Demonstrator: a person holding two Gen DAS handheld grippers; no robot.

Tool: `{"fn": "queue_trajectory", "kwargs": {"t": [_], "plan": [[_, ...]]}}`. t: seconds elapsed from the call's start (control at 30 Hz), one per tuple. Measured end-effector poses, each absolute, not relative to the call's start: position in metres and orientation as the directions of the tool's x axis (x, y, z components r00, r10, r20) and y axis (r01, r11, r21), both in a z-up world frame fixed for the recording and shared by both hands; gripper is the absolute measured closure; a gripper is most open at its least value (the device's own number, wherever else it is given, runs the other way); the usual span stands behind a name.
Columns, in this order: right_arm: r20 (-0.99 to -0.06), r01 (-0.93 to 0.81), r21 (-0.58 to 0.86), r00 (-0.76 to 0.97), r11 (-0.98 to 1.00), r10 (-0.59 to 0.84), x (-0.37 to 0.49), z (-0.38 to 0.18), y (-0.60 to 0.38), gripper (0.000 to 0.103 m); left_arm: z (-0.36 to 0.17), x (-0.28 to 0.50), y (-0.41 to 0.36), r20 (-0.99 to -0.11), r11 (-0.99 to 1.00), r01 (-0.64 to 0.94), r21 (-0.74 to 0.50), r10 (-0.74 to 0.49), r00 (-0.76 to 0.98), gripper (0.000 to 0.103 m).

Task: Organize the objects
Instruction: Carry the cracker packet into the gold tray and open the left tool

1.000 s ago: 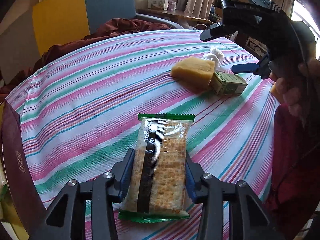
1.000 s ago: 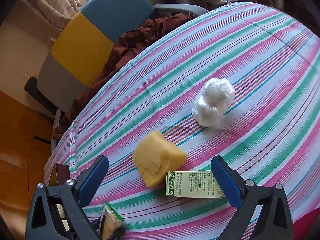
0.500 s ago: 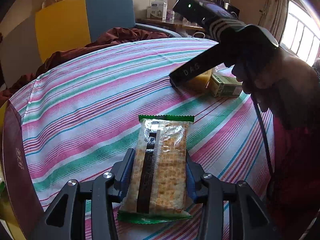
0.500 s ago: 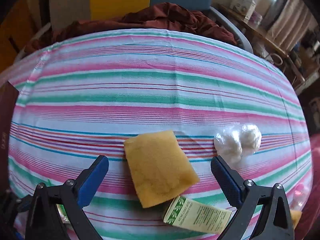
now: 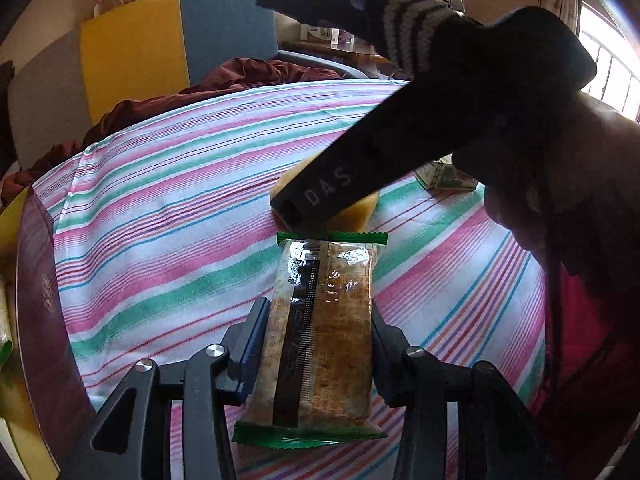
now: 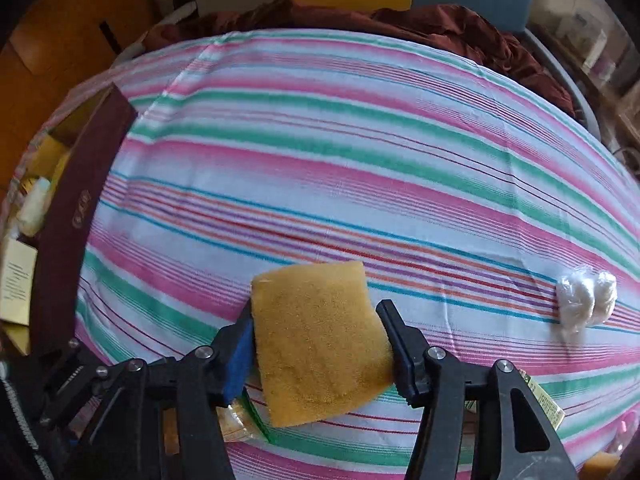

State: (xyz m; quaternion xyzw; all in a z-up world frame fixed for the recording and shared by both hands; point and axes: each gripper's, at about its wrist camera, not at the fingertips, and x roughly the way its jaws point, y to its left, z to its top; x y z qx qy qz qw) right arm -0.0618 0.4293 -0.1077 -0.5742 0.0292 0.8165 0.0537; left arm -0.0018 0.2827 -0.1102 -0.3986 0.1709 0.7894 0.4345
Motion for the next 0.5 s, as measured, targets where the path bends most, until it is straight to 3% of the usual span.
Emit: {"fn": "queue_trajectory", "kwargs": {"t": [0.5], "plan": [[-0.924, -0.146, 0.003, -0.378, -0.989, 0.053, -0.065, -0.115, 0.433, 0.042, -0.112, 0.008, 0.281, -0.767, -0.578, -0.814, -0.054, 0.546, -0.337, 0.058]]}}
